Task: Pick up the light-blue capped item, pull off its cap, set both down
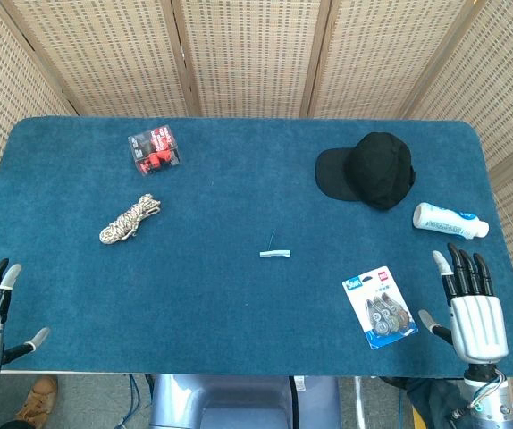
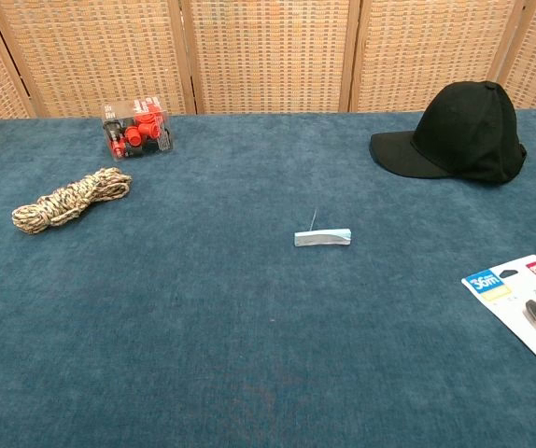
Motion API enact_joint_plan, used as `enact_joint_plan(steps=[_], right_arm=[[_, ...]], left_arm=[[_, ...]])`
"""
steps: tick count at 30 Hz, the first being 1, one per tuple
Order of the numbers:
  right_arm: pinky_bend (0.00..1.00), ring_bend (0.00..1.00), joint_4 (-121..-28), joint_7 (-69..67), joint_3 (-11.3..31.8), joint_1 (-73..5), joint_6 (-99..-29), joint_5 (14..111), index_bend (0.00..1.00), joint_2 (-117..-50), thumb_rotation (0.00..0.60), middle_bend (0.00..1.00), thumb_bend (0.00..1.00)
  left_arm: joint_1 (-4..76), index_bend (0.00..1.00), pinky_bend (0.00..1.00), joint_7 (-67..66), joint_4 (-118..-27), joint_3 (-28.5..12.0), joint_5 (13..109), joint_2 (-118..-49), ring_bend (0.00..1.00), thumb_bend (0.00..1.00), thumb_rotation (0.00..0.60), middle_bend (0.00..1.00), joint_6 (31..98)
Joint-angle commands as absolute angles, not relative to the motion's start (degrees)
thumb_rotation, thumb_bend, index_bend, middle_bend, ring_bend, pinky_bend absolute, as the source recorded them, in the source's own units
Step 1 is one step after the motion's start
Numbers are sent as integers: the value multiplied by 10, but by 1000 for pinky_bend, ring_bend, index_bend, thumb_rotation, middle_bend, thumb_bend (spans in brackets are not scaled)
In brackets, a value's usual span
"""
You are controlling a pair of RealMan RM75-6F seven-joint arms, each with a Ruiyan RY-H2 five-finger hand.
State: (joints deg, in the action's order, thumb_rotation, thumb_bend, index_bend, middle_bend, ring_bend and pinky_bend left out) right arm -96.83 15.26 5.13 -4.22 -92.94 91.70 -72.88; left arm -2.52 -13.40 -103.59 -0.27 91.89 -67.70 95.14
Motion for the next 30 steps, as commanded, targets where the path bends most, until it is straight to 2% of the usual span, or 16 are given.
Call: enact_joint_plan(steps=[1, 7, 10, 13, 16, 18, 22, 25, 30], right_arm=[[0, 0, -968, 150, 51, -43, -927, 916, 0, -728, 600, 0, 0], [0, 0, -975, 141, 47, -51, -905, 917, 0, -725, 600, 0, 0], [0, 0, -989, 154, 52, -76, -864, 912, 8, -720, 600, 0, 0], [0, 0, -1010, 162, 72, -114, -807, 892, 70, -713, 600, 0, 0], [0, 0, -1023, 174, 99, -153, -754, 860, 182, -714, 600, 0, 2], [0, 0, -1024, 186, 130, -192, -716, 828, 256, -731, 600, 0, 28], [0, 0, -1003, 208, 175, -260, -661, 763, 377, -791, 600, 0, 195], [0, 0, -964, 247, 197, -305, -639, 713, 399, -847, 600, 0, 245], [0, 0, -887, 339, 223, -384, -606, 595, 411, -942, 600, 0, 259]], left_arm=[[-25, 0, 0, -129, -1035, -4, 918, -675, 0, 0, 600, 0, 950], [-21, 0, 0, -123, -1028, -8, 919, -680, 0, 0, 600, 0, 947], [-19, 0, 0, -126, -1025, -13, 912, -684, 0, 0, 600, 0, 944], [-15, 0, 0, -127, -1024, -18, 901, -686, 0, 0, 600, 0, 935], [-10, 0, 0, -129, -1025, -22, 891, -687, 0, 0, 600, 0, 927], [-6, 0, 0, -132, -1027, -29, 878, -688, 0, 0, 600, 0, 920], [3, 0, 0, -142, -1030, -42, 847, -691, 0, 0, 600, 0, 902], [9, 0, 0, -152, -1030, -47, 828, -694, 0, 0, 600, 0, 891], [16, 0, 0, -160, -1028, -57, 803, -698, 0, 0, 600, 0, 880]])
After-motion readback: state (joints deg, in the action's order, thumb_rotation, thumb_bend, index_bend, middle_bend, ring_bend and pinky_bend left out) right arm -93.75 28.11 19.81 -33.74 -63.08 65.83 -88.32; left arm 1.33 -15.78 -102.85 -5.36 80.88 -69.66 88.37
